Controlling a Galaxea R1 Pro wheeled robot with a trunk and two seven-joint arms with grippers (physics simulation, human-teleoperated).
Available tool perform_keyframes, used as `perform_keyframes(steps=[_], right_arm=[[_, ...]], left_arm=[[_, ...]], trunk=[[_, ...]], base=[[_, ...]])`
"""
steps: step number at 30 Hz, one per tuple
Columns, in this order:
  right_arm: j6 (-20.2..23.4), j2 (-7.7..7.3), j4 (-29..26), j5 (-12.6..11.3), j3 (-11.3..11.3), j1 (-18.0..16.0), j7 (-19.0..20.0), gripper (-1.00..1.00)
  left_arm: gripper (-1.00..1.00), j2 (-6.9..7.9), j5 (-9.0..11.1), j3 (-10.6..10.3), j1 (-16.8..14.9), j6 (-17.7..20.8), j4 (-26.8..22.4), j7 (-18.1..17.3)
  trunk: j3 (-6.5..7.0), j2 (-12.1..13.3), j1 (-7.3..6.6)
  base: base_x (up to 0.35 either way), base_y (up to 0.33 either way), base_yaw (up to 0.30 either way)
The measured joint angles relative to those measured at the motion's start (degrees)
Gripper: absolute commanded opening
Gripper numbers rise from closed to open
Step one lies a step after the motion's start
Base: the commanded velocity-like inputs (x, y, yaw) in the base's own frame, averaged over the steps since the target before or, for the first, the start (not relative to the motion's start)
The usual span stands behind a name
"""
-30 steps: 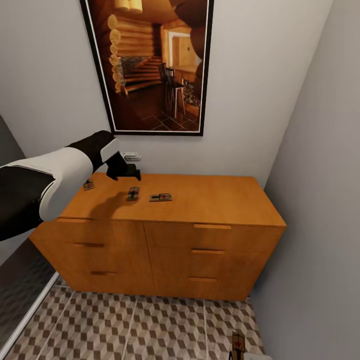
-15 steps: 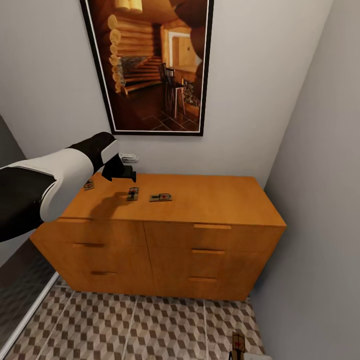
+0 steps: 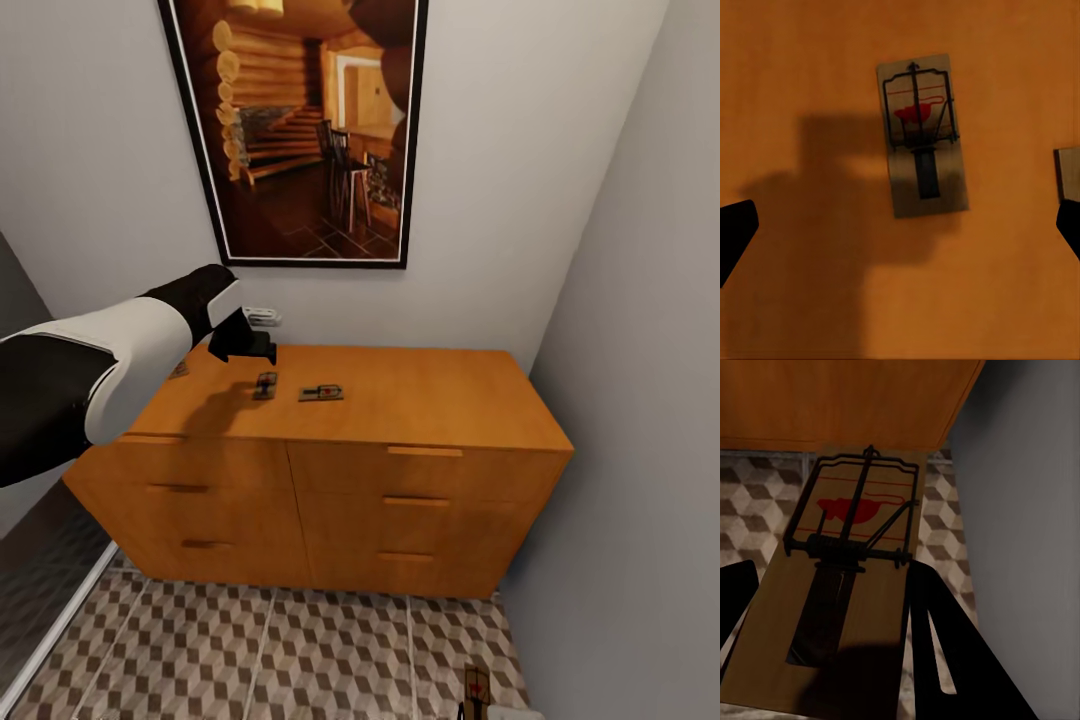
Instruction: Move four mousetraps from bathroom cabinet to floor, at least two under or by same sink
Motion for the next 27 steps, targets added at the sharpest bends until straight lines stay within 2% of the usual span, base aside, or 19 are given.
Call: perform_keyframes(steps=[27], right_arm=[[-0.1,0.0,0.0,0.0,0.0,0.0,0.0,-1.0]], left_arm=[[1.0,-0.13,0.0,0.1,0.0,0.0,0.0,-0.1]], trunk=[[-2.13,0.0,0.0]], base=[[0.0,0.0,0.0]])
